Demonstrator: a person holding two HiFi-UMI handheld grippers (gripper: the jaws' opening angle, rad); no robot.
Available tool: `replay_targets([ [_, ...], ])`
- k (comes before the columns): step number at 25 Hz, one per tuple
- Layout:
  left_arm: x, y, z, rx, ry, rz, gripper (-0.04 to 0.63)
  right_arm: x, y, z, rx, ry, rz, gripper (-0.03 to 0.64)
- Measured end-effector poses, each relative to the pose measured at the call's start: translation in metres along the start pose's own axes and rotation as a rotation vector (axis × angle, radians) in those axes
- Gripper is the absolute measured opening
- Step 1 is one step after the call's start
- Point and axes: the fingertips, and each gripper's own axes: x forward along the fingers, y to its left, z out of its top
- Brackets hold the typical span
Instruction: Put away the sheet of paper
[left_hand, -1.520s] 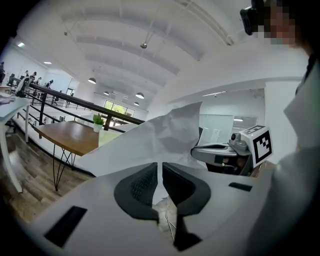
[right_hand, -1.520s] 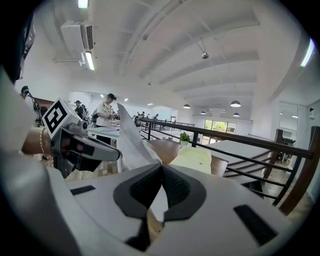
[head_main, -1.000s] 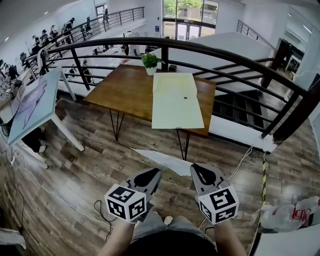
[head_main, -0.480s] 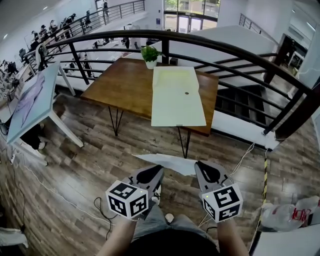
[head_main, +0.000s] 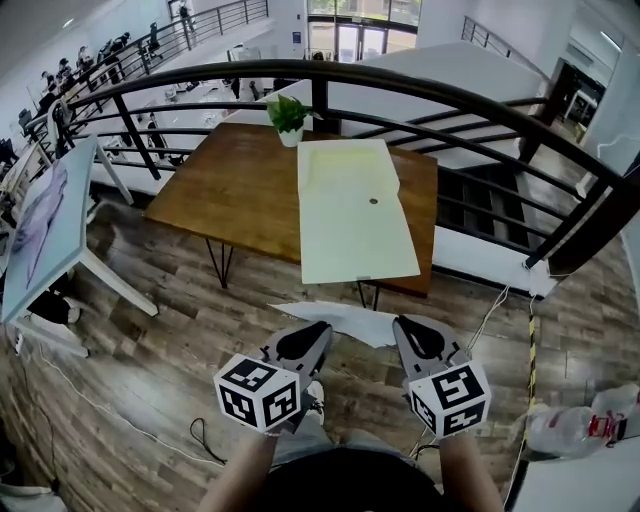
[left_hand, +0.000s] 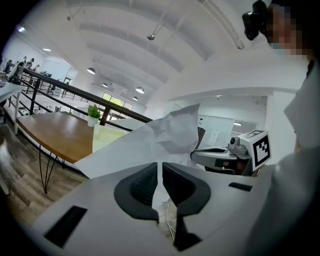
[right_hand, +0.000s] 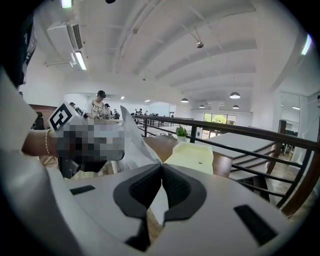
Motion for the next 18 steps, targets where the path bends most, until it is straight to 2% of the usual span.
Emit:
replay_targets([
  [9, 0.026, 0.075, 0.044, 0.003, 0.015, -0.032, 0.041, 0.072, -0.016, 0.041, 0.011, -0.015, -0.055, 0.029],
  [18, 0.045, 0.118, 0.058, -0.009, 0.039, -0.068, 0.041, 0.119, -0.019, 0.058, 0.018, -0.007, -0.082, 0.029],
])
